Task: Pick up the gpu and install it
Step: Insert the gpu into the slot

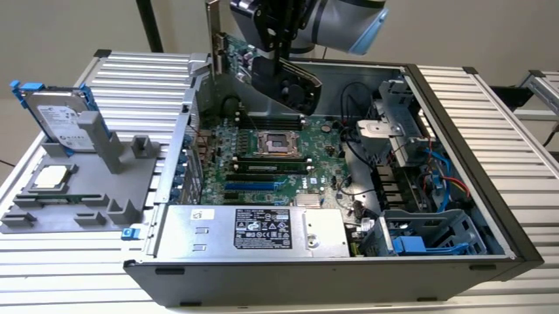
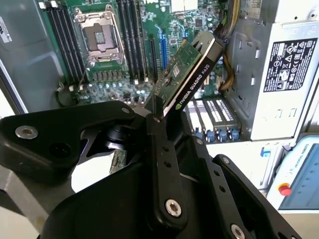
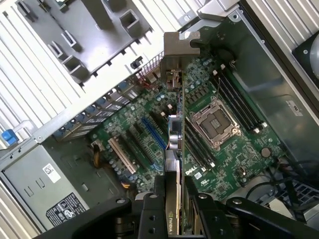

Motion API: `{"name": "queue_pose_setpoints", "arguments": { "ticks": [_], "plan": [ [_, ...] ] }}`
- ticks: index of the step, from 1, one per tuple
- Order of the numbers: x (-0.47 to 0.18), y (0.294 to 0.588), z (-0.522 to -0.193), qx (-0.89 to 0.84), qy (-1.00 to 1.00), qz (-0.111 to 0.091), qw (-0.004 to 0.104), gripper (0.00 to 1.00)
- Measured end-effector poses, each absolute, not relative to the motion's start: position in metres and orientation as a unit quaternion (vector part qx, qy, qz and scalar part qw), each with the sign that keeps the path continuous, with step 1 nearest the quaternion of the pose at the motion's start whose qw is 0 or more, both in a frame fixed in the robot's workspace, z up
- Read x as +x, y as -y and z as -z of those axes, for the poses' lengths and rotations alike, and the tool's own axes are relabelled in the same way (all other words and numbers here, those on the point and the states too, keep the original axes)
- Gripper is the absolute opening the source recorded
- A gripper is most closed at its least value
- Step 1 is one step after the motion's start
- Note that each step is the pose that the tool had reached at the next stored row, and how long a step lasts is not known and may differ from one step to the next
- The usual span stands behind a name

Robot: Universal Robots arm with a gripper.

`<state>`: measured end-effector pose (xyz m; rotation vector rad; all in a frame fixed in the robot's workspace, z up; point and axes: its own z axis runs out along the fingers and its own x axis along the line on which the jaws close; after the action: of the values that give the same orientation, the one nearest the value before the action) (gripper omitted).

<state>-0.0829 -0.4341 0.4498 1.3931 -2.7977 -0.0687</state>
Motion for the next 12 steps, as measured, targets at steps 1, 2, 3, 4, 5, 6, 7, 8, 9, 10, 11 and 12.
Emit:
{"name": "queue_pose_setpoints", "arguments": {
  "ticks": [1,2,3,4,5,6,7,8,9,10,11,12],
  "plan": [
    [-0.0828,0.4341,-0.4498,0.448,0.894,0.022,0.008,0.0],
    [-0.0826,0.4341,-0.4498,0.451,0.892,0.022,0.008,0.0],
    [-0.0825,0.4341,-0.4498,0.454,0.891,0.022,0.008,0.0],
    [-0.0824,0.4341,-0.4498,0.456,0.89,0.022,0.008,0.0],
    [-0.0823,0.4341,-0.4498,0.459,0.888,0.022,0.008,0.0],
    [-0.0822,0.4341,-0.4498,0.461,0.887,0.022,0.008,0.0],
    [-0.0821,0.4341,-0.4498,0.464,0.886,0.022,0.008,0.0],
    [-0.082,0.4341,-0.4498,0.466,0.884,0.022,0.008,0.0],
    [-0.0819,0.4341,-0.4498,0.469,0.883,0.022,0.008,0.0],
    [-0.0818,0.4341,-0.4498,0.471,0.882,0.022,0.008,0.0],
    [-0.0817,0.4341,-0.4498,0.474,0.88,0.022,0.008,0.0],
    [-0.0816,0.4341,-0.4498,0.477,0.879,0.022,0.008,0.0]
  ]
}}
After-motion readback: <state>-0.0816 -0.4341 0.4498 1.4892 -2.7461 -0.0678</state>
